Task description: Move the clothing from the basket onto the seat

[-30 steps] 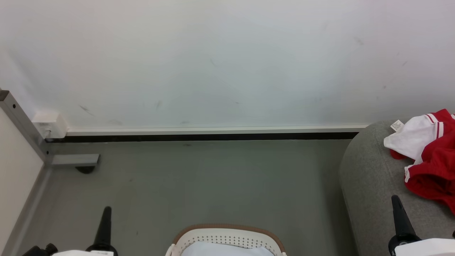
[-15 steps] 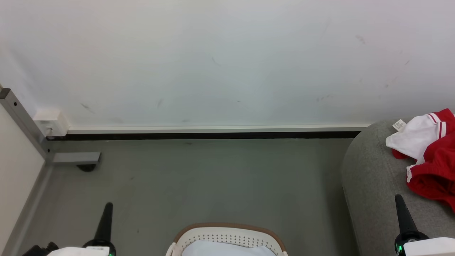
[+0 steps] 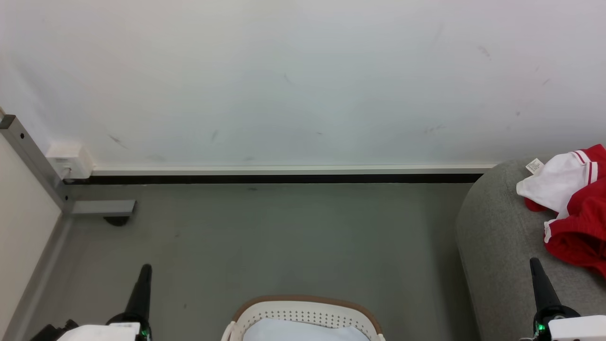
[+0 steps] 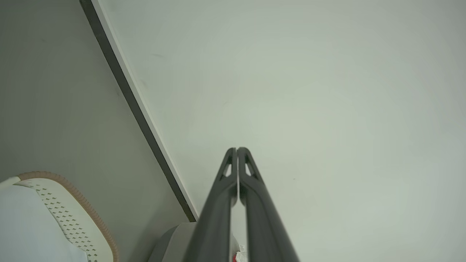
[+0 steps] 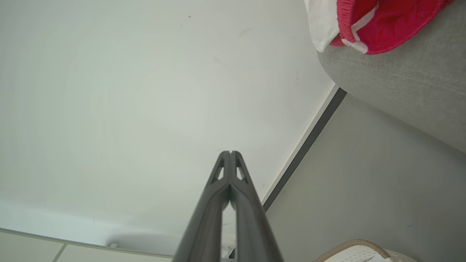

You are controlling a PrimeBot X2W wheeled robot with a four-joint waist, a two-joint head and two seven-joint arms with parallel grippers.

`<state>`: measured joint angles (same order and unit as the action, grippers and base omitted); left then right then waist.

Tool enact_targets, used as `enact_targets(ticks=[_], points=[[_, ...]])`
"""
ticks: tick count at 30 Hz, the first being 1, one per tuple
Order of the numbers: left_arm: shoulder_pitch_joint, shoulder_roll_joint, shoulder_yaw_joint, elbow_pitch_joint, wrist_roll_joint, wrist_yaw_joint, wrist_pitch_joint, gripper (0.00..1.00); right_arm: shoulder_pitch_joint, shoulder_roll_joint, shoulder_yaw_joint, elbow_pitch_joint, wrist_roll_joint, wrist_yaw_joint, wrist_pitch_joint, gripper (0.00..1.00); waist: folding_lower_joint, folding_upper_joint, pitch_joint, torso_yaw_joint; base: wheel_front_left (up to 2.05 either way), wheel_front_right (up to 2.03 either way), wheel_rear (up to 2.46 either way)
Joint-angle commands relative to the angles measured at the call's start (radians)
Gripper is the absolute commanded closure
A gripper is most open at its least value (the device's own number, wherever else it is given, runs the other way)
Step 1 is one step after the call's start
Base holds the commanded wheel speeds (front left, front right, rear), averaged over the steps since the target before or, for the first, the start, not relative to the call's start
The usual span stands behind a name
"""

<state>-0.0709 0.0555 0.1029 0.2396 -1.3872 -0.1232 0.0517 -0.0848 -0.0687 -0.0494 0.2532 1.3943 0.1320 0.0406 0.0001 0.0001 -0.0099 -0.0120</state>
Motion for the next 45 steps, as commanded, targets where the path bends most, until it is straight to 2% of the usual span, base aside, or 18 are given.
enact_targets(ticks=[1, 32, 45], points=[[-0.016, 0.002, 0.006, -0.003, -0.020, -0.006, 0.006, 1.00, -0.022, -0.003, -0.010, -0.010, 0.027, -0.002, 0.006, 1.00, -0.0001, -0.0001, 0.001, 0.001, 0.00, 0.00, 0.00], [-0.043, -0.005, 0.013, 0.007, -0.229, -0.010, 0.065, 1.00, -0.028, 0.012, -0.058, -0.012, 0.227, -0.002, 0.067, 1.00, -0.0001, -0.0001, 0.013, 0.012, 0.00, 0.00, 0.00], [-0.043, -0.005, 0.013, 0.007, -0.232, -0.010, 0.067, 1.00, -0.028, 0.013, -0.060, -0.011, 0.225, -0.002, 0.071, 1.00, -0.0001, -0.0001, 0.013, 0.012, 0.00, 0.00, 0.00]])
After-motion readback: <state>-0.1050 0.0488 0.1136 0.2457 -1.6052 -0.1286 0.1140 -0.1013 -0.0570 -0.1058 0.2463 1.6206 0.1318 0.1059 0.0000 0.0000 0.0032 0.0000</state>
